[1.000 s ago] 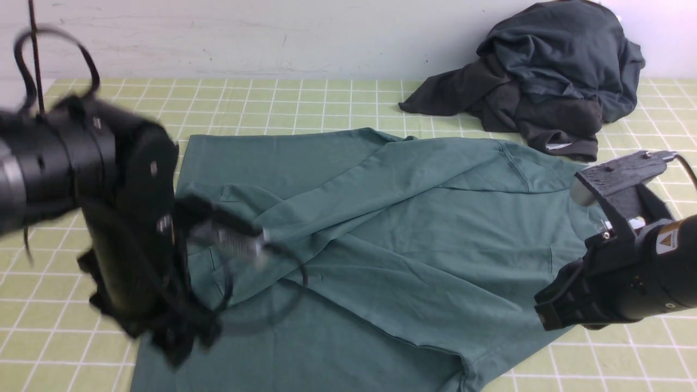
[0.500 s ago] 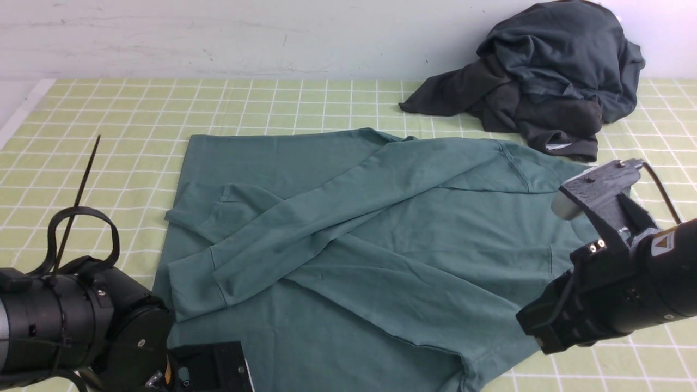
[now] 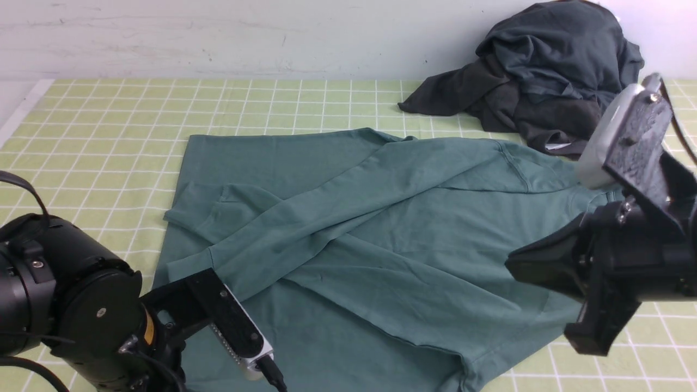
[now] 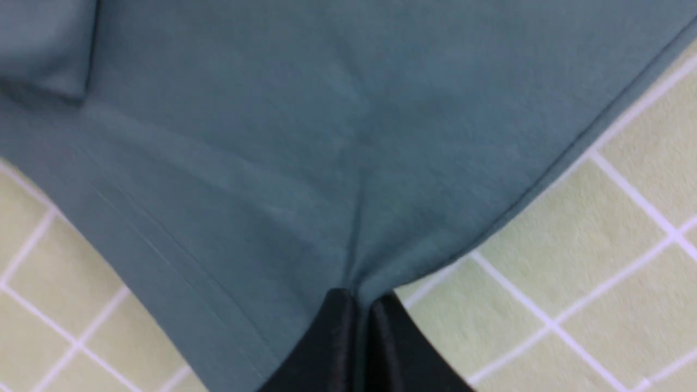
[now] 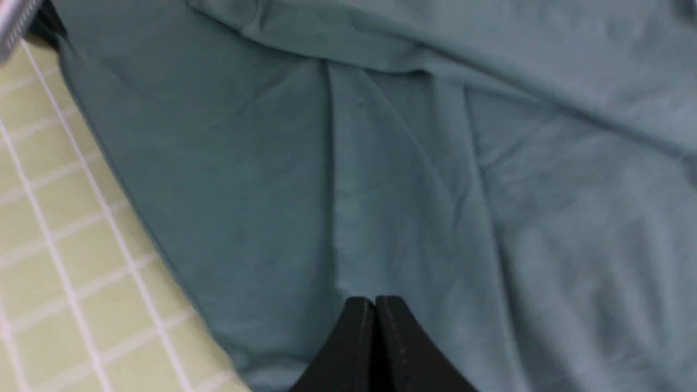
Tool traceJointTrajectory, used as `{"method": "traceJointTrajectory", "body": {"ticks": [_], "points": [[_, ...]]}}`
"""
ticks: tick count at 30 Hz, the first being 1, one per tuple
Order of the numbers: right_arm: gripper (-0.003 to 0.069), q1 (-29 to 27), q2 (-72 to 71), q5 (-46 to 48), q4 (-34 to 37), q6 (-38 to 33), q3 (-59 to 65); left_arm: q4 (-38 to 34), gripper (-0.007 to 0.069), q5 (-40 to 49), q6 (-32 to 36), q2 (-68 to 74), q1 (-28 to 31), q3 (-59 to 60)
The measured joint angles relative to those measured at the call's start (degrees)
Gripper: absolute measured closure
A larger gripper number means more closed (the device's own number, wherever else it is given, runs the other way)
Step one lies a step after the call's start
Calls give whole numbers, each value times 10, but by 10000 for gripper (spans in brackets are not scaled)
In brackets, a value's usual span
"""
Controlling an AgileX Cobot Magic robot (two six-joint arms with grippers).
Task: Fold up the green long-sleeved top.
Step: Use both arms simultaneously to clamp the lower edge of the clothing fabric
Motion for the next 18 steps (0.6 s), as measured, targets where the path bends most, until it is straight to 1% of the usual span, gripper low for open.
{"method": "traceJointTrajectory", "body": {"ticks": [1,3,4,5,6,7,8,10,13,14,15,16,18], "points": [[655,0,4,3,-16,-6,0,0,619,7,-7,-1,0,0],[603,0,29,15,-89,-10,3,1,619,9,-21,-1,0,2],[582,0,41,17,-112,-6,4,0,619,9,-24,-1,0,4],[547,0,51,20,-143,-2,10,0,619,9,-25,-1,0,5],[494,0,75,21,-202,6,22,0,621,10,-28,-1,0,8],[486,0,83,21,-219,7,24,0,622,10,-28,-1,0,9],[439,0,113,15,-292,8,40,0,623,10,-28,-1,0,11],[399,0,146,-7,-370,8,58,-3,624,10,-28,-1,0,11],[385,0,195,-63,-470,23,74,-13,624,11,-27,-1,0,11],[385,0,201,-72,-476,25,74,-14,624,12,-27,-1,0,11],[386,0,221,-101,-519,44,75,-22,624,12,-24,-1,0,11],[386,0,227,-110,-529,51,75,-21,624,12,-24,-1,0,11],[403,0,262,-162,-591,92,75,-27,624,12,-24,-1,0,11]]}}
